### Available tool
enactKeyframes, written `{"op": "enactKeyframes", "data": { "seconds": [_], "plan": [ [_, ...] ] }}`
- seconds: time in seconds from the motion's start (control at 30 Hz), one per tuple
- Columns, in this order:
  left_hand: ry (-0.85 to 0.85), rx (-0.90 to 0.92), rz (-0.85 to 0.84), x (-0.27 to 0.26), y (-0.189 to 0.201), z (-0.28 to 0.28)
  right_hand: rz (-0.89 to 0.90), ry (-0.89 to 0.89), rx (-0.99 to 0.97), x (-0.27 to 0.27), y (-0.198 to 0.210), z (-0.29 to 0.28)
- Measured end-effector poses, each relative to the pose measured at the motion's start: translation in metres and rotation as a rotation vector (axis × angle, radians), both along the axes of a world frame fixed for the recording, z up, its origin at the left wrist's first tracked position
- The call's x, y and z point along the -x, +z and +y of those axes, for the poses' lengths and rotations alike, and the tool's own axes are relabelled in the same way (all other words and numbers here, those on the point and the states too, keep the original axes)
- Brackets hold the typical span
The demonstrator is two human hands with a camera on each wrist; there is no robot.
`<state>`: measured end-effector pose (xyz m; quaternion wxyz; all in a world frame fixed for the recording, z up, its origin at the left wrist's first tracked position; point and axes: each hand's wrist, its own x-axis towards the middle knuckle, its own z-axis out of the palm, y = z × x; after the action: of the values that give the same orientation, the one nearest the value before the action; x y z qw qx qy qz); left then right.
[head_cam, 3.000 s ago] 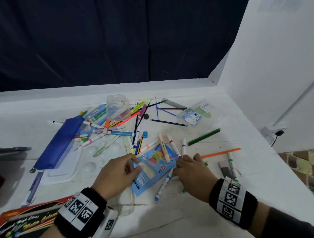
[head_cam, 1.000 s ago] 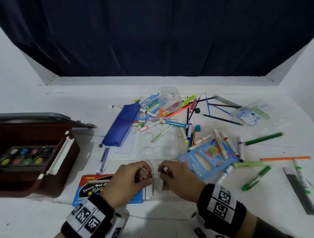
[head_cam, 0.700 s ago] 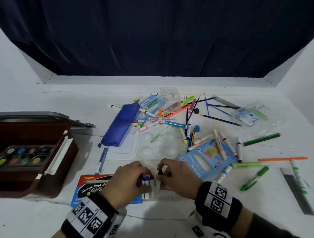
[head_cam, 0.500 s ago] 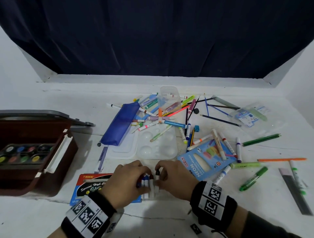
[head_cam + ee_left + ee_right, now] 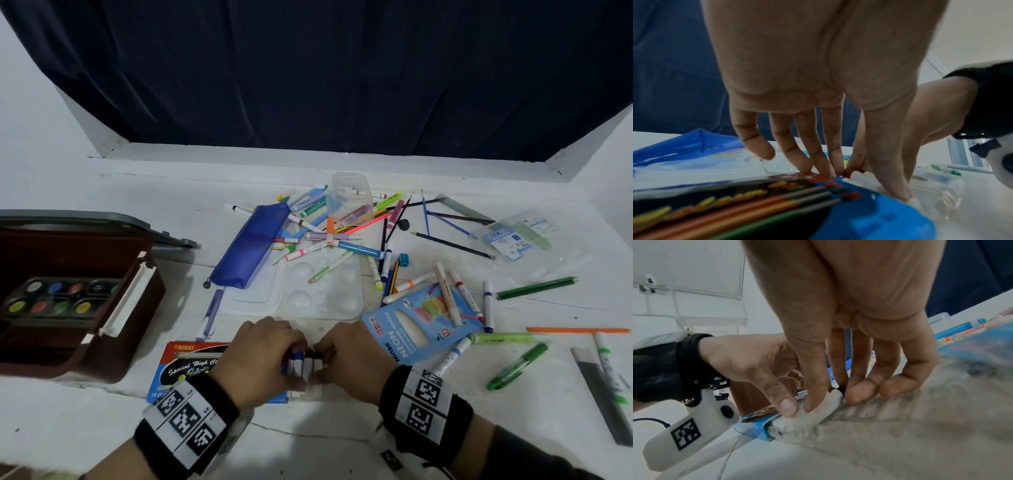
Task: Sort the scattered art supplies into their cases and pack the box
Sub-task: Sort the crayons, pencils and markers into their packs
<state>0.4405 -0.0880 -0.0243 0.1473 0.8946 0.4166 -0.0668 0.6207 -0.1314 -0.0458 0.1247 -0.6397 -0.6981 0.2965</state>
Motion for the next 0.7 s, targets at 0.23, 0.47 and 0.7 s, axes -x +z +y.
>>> {"op": "enactKeyframes", "data": {
  "seconds": [0.23,0.47,0.7],
  "plan": [
    [0.05,-0.006,0.009,-0.004,0.0,-0.002,-0.013,-0.038,-0.044,0.002,0.0,-0.003],
    [0.025,-0.045,0.042,-0.005,0.005,-0.004,-0.004,-0.026,-0.011,0.002,0.004,-0.004],
    [0.06,-0.082,0.051,-0.011,0.008,-0.009,-0.07,0.025,-0.073,0.007,0.009,-0.011]
  ]
}}
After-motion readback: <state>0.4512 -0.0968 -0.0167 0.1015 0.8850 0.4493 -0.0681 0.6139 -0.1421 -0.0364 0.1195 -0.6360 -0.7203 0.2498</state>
